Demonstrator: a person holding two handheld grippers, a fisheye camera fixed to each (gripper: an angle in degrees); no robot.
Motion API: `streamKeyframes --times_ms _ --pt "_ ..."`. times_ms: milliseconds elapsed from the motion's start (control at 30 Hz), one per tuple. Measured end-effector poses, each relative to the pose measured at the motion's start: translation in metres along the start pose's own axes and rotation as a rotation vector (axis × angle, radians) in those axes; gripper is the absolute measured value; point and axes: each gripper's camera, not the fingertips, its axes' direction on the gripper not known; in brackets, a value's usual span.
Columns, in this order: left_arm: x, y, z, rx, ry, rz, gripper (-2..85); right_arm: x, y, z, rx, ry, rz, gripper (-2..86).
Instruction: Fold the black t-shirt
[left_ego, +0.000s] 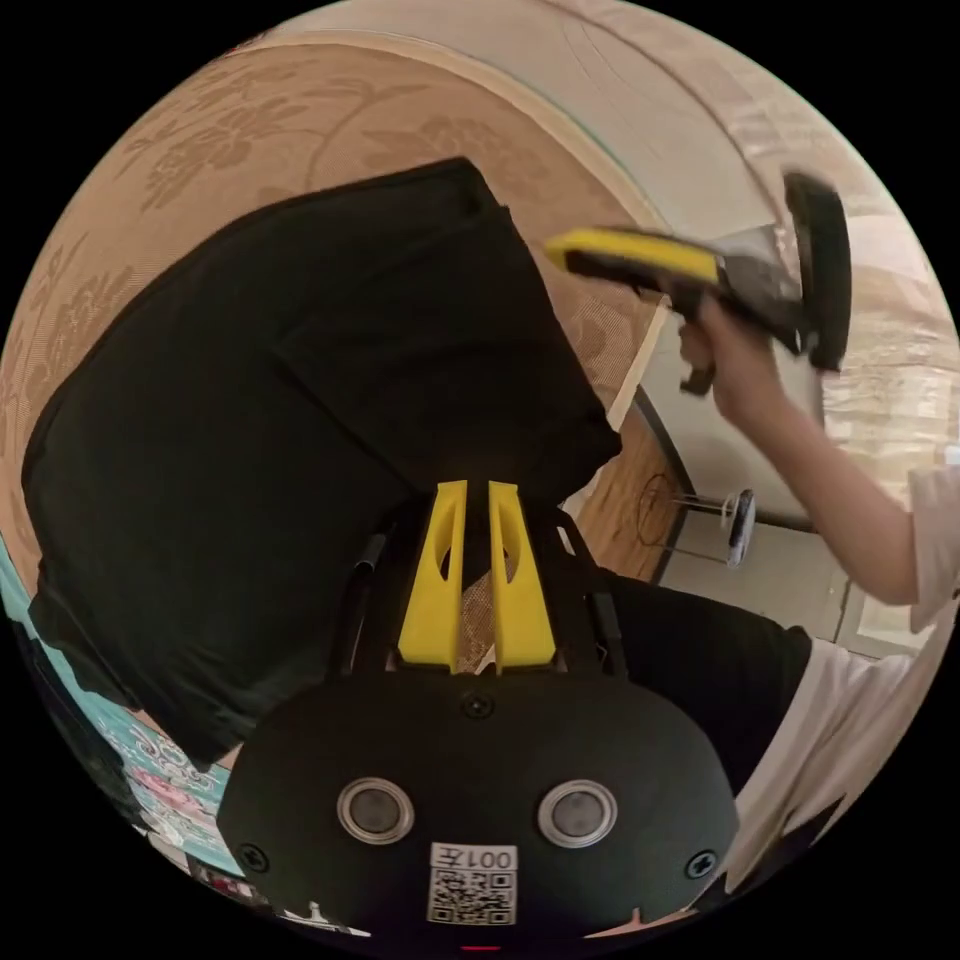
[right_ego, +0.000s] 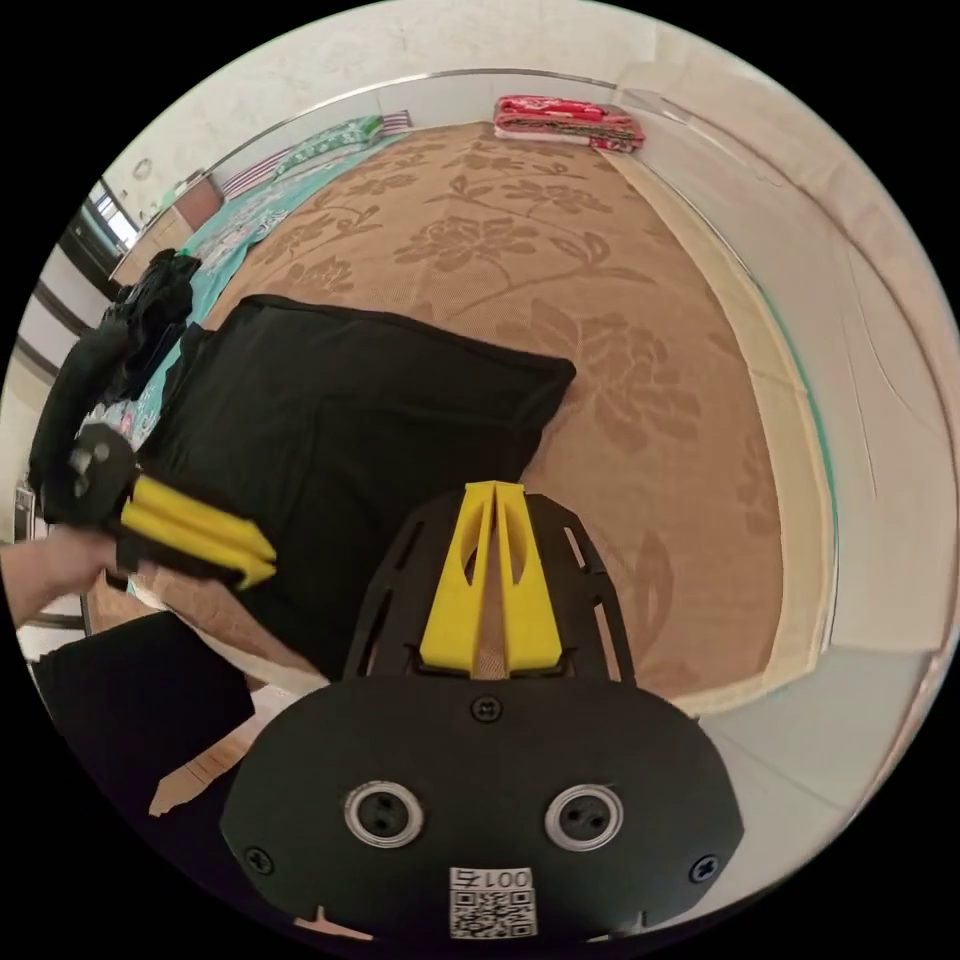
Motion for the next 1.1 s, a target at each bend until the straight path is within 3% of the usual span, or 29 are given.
streamKeyframes --times_ms 133,267,367,500,633,767,900,1100 --pt "-0.010 0.050 0.013 0.053 -0.041 -0.117 -0.9 0.001 -0.043 0.039 -0.101 0.009 -0.072 0.5" --pt "-0.035 0.100 0.003 0.105 0.075 -0.226 -0.8 0.022 -0.072 0.041 -0.123 -0.146 0.020 0.6" --pt "-0.051 0.152 -0.020 0.196 0.113 -0.265 -0.6 0.019 -0.095 0.018 -0.063 -0.121 -0.057 0.8" --pt "-0.096 0.237 -0.053 0.263 -0.033 -0.459 1.0 -0.025 -0.159 -0.009 0.029 -0.159 -0.274 1.2" --pt "-0.183 0.346 -0.089 0.356 -0.170 -0.812 3.0 -0.098 -0.241 0.004 0.074 -0.315 -0.495 2.2" --pt "-0.264 0.427 -0.106 0.523 -0.023 -0.980 5.8 -0.195 -0.351 0.057 0.036 -0.530 -0.652 5.3" --pt "-0.306 0.471 -0.108 0.510 0.060 -1.021 4.7 -0.290 -0.440 0.118 -0.079 -0.559 -0.724 8.2" --pt "-0.334 0.551 -0.117 0.712 0.313 -1.027 4.5 -0.381 -0.504 0.188 -0.251 -0.486 -0.826 7.1"
